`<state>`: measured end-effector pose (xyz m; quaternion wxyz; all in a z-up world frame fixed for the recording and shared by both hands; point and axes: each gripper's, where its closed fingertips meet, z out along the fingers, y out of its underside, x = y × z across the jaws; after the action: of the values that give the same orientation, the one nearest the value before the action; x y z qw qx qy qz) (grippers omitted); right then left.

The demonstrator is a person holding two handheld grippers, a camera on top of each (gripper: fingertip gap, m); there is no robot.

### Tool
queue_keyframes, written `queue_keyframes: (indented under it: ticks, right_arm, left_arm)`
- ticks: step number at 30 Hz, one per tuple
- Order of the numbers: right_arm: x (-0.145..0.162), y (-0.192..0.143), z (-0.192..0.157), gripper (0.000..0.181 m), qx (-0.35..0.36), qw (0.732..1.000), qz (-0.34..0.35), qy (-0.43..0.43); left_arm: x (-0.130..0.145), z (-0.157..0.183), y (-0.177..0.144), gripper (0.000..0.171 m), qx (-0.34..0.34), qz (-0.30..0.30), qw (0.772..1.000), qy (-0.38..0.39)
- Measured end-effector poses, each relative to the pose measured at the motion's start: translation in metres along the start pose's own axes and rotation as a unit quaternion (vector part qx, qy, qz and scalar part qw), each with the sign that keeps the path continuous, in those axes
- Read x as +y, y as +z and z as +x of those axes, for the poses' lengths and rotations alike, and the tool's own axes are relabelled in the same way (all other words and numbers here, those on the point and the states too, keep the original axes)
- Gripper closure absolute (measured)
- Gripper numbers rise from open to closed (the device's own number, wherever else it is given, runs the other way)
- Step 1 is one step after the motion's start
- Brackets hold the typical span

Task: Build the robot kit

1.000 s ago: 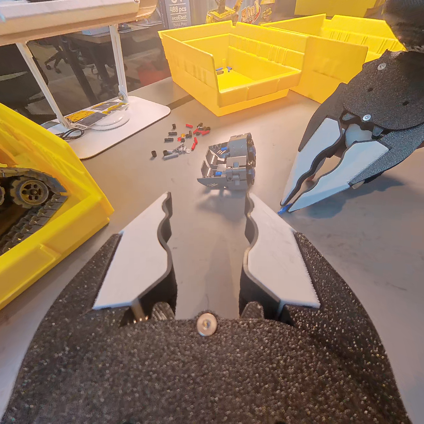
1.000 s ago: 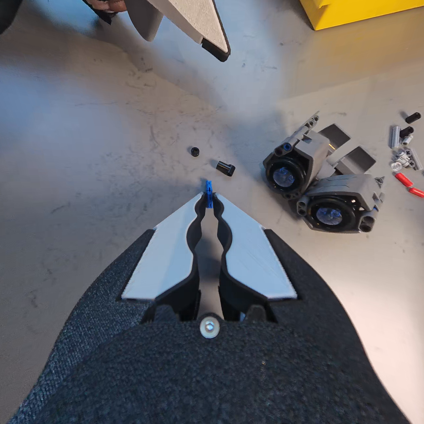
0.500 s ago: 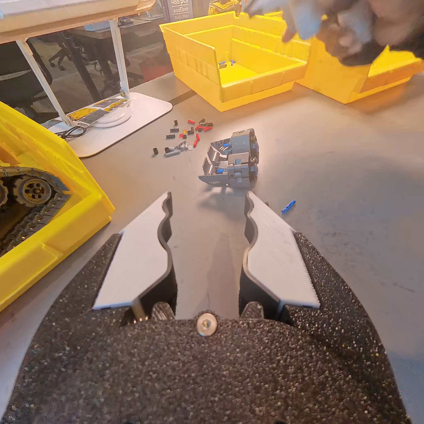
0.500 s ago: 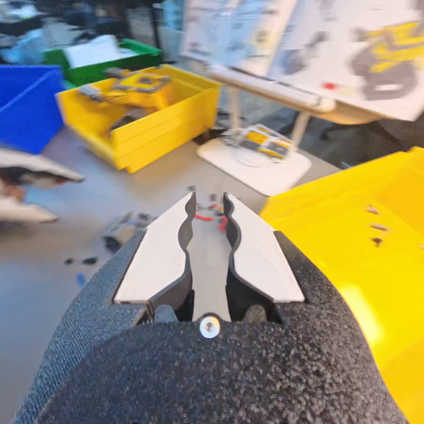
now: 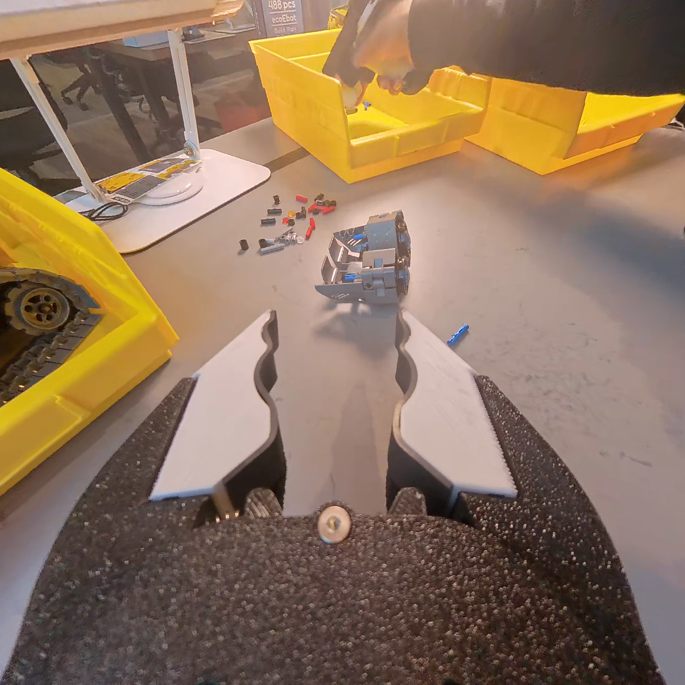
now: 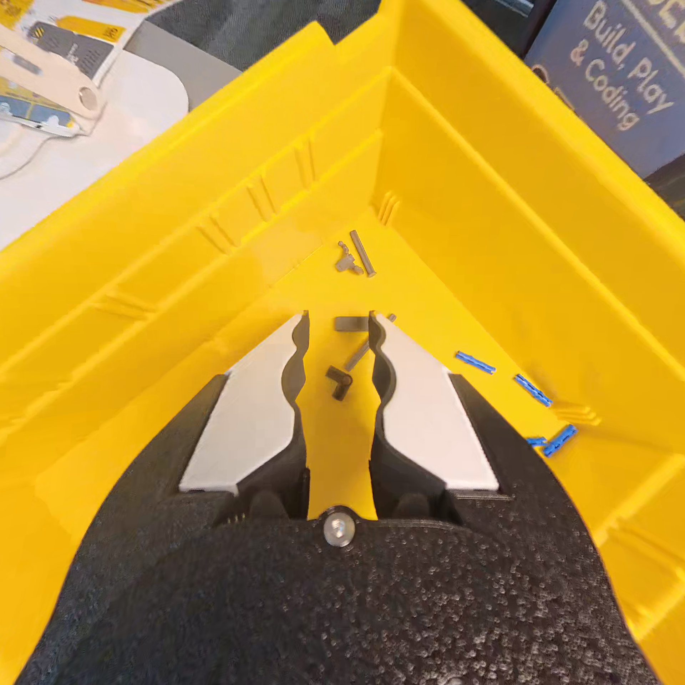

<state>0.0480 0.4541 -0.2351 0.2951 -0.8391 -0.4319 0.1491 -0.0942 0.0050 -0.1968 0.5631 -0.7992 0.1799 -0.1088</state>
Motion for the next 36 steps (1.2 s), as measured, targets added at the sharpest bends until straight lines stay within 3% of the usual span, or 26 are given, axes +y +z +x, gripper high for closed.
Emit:
queue_keyframes:
  ticks: [4, 14, 19, 23, 26, 30, 33, 36]
  right_arm:
    - [0.012, 0.011, 0.008, 0.153, 0.004, 0.999, -0.045, -0.003]
    - [0.013, 0.011, 0.003, 0.161, -0.007, 0.998, -0.053, -0.013]
    - [-0.010, -0.022, -0.014, 0.161, -0.034, 0.999, -0.001, -0.024]
    - [-0.049, -0.102, -0.080, 0.161, -0.077, 0.986, 0.113, -0.096]
    - [-0.043, -0.164, -0.160, 0.161, -0.125, 0.963, 0.171, -0.165]
    - [0.022, -0.194, -0.263, 0.161, -0.191, 0.940, 0.159, -0.233]
    - [0.086, -0.180, -0.315, 0.161, -0.220, 0.932, 0.119, -0.263]
    - [0.138, -0.153, -0.343, 0.161, -0.230, 0.932, 0.078, -0.270]
  left_arm:
    - [-0.001, 0.000, 0.000, 0.108, 0.008, 0.002, 1.000, -0.010]
    - [-0.001, 0.000, 0.000, 0.108, 0.011, 0.002, 1.000, -0.012]
    - [-0.001, 0.000, -0.001, 0.108, 0.010, 0.004, 1.000, -0.012]
    - [-0.001, 0.001, -0.001, 0.108, 0.011, 0.004, 1.000, -0.010]
    - [-0.003, 0.001, -0.002, 0.107, 0.010, 0.006, 1.000, -0.009]
    - [-0.003, -0.001, -0.002, 0.107, 0.005, 0.007, 1.000, -0.007]
    - [-0.001, -0.001, -0.001, 0.107, 0.003, 0.002, 1.000, -0.005]
    - [0.000, -0.001, 0.000, 0.107, -0.002, 0.000, 1.000, 0.001]
